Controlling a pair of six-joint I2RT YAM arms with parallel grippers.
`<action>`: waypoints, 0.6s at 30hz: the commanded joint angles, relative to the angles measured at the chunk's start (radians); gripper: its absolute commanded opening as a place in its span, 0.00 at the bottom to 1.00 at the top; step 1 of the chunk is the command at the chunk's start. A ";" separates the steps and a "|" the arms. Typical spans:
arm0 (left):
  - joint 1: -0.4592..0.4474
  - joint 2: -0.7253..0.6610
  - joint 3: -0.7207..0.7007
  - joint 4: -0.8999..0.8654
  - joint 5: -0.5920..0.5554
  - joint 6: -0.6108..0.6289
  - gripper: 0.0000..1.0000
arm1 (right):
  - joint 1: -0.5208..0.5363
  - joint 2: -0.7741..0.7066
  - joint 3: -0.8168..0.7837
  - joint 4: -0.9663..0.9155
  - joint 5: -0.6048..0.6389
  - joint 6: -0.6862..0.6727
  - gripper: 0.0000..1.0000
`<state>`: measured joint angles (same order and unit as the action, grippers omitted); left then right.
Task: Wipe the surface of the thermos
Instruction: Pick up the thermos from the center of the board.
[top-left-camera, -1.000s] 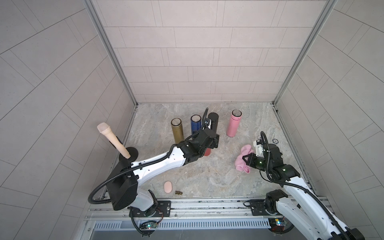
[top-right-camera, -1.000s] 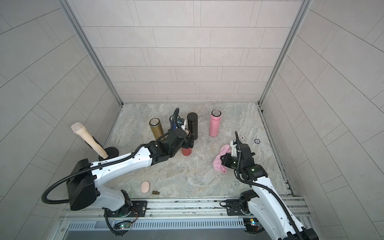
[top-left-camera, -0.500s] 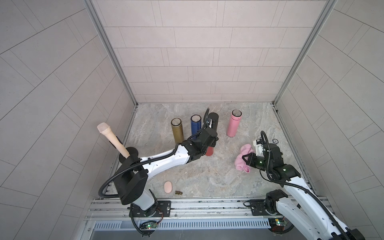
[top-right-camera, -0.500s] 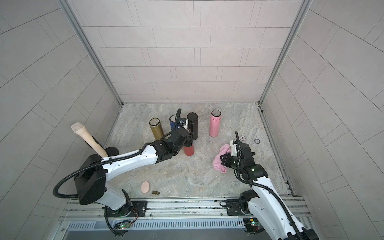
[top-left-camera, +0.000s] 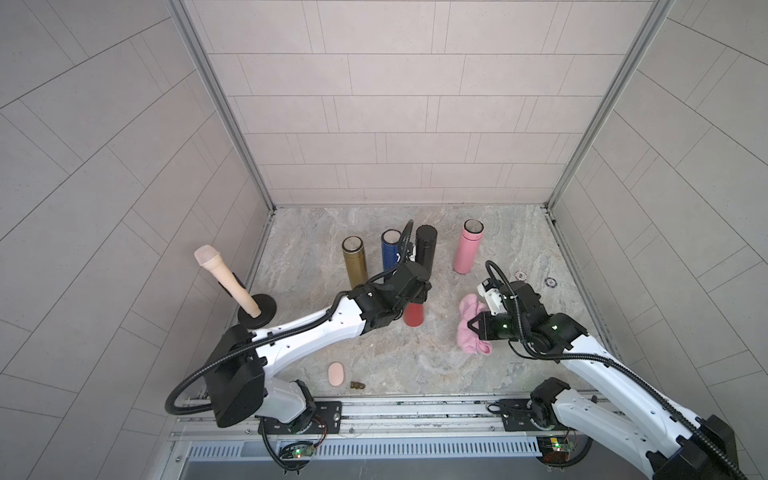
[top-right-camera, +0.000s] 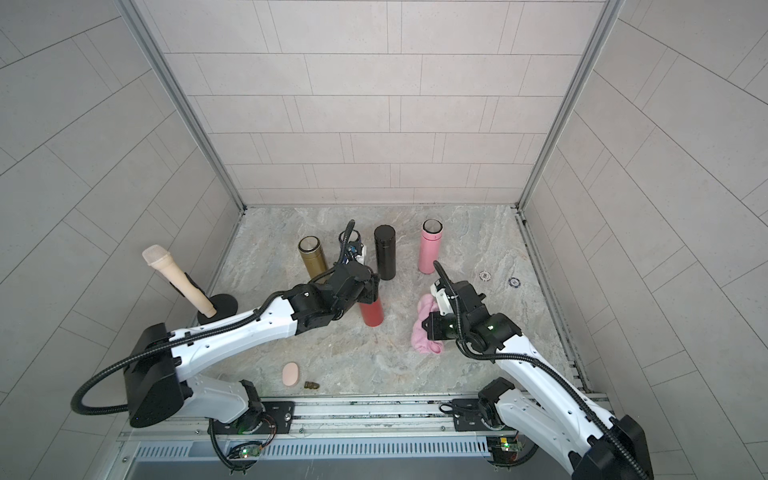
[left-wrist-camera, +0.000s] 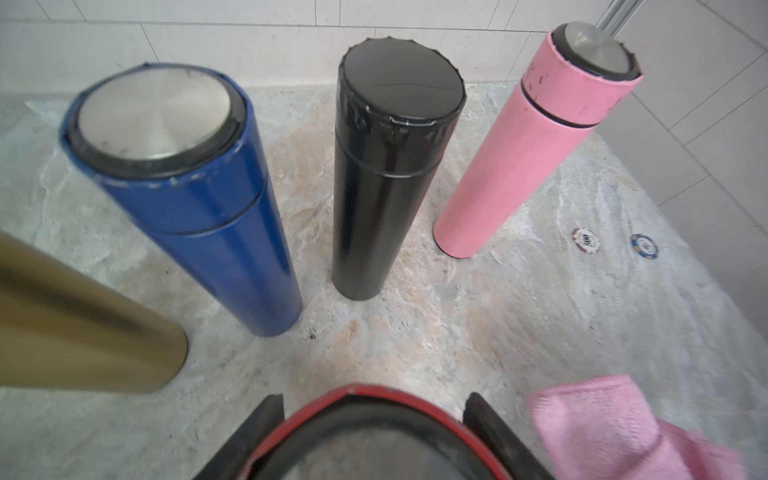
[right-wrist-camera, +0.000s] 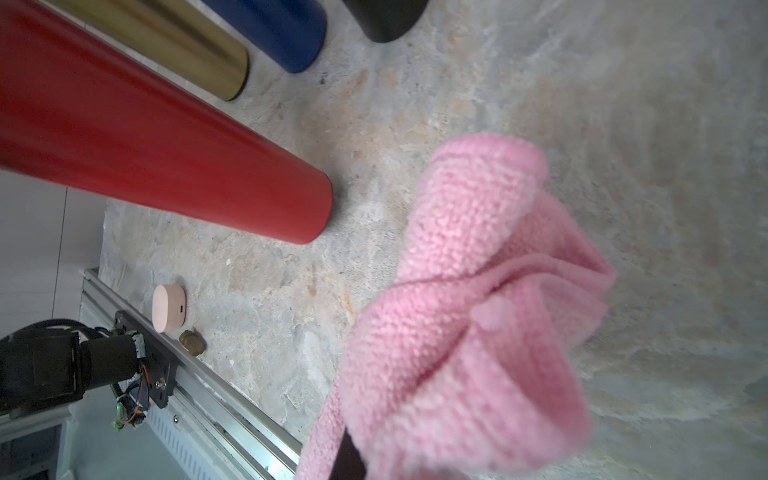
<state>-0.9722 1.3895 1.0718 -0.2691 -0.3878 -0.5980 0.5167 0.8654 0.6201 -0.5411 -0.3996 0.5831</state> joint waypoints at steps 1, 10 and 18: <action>-0.063 -0.056 0.038 -0.092 -0.054 -0.168 0.00 | 0.122 -0.034 0.009 0.061 0.102 0.070 0.00; -0.193 -0.123 0.023 -0.143 -0.190 -0.198 0.00 | 0.203 0.056 -0.085 0.365 0.010 0.172 0.00; -0.195 -0.147 -0.058 -0.027 -0.244 -0.212 0.00 | 0.237 0.138 -0.148 0.507 0.020 0.197 0.00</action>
<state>-1.1652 1.2675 1.0302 -0.3801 -0.5488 -0.7780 0.7326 1.0077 0.4660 -0.1478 -0.3782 0.7422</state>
